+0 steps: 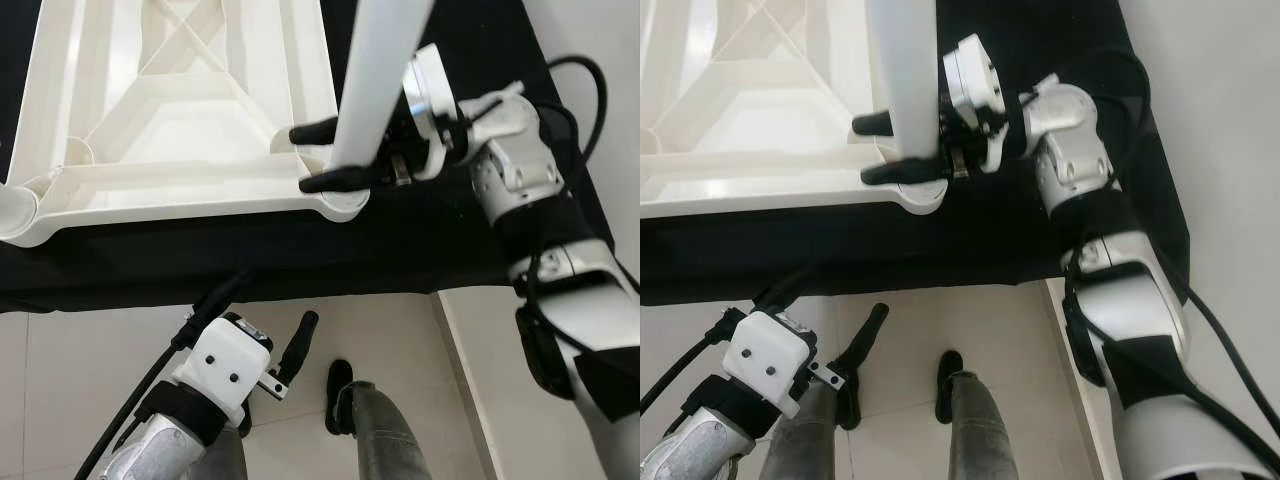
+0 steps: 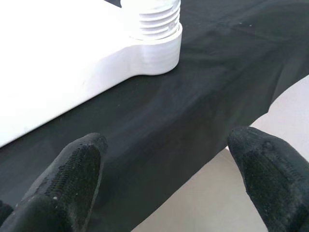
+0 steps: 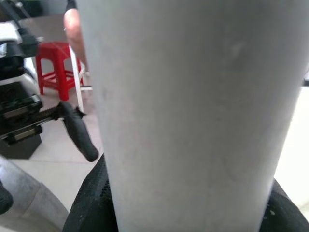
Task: Building children table
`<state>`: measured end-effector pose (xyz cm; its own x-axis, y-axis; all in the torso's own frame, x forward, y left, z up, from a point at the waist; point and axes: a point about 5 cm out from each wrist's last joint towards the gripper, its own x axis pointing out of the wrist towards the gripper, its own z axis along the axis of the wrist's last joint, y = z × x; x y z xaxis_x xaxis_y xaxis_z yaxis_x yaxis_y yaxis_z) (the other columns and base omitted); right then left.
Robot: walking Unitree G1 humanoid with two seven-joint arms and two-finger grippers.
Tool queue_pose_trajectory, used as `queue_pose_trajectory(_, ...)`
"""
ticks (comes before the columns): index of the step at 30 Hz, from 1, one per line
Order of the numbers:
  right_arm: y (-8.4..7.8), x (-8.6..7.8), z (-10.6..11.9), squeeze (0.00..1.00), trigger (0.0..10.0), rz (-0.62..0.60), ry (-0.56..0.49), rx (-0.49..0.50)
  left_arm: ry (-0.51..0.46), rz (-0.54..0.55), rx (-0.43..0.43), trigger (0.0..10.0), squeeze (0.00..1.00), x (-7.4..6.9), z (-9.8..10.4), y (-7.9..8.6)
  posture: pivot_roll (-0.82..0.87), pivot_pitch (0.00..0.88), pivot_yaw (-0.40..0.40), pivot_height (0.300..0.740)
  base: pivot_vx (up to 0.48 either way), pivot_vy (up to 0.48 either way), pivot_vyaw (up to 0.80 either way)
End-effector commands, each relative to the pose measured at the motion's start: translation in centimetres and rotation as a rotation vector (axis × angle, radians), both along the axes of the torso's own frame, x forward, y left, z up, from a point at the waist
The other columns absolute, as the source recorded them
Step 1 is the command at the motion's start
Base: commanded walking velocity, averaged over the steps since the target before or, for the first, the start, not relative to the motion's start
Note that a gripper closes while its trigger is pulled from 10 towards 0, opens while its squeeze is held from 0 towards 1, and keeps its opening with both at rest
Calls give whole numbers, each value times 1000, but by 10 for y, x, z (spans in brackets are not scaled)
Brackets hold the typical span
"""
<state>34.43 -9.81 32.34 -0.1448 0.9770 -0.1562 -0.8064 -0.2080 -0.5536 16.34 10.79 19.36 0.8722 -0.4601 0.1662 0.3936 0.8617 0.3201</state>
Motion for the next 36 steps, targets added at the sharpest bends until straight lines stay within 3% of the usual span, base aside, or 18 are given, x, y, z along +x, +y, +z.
queue_pose_trajectory(1,4,1,-46,0,10000,19,89,-168,12,-1,-6,10000,0,-3,0,-2,187,499,-104,740,0,0,0)
queue_pose_trajectory(5,2,2,-52,0,10000,6,44,-233,9,-2,-7,10000,0,-1,0,-3,185,495,-108,740,0,0,0)
queue_pose_trajectory(12,2,2,-49,0,10000,3,66,-228,4,-1,-9,10000,0,0,0,-4,181,492,-112,740,0,0,0)
queue_pose_trajectory(18,6,19,-40,0,10000,-203,221,-68,-2,-4,-10,10000,0,2,0,-5,171,484,-115,740,0,0,0)
queue_pose_trajectory(30,-2,30,-49,0,10000,-398,288,-19,-7,-11,-10,10000,0,5,0,-7,160,473,-114,740,0,0,0)
queue_pose_trajectory(36,-6,33,-64,0,10000,-572,330,5,-12,-17,-5,10000,0,7,0,-8,158,465,-113,740,0,0,0)
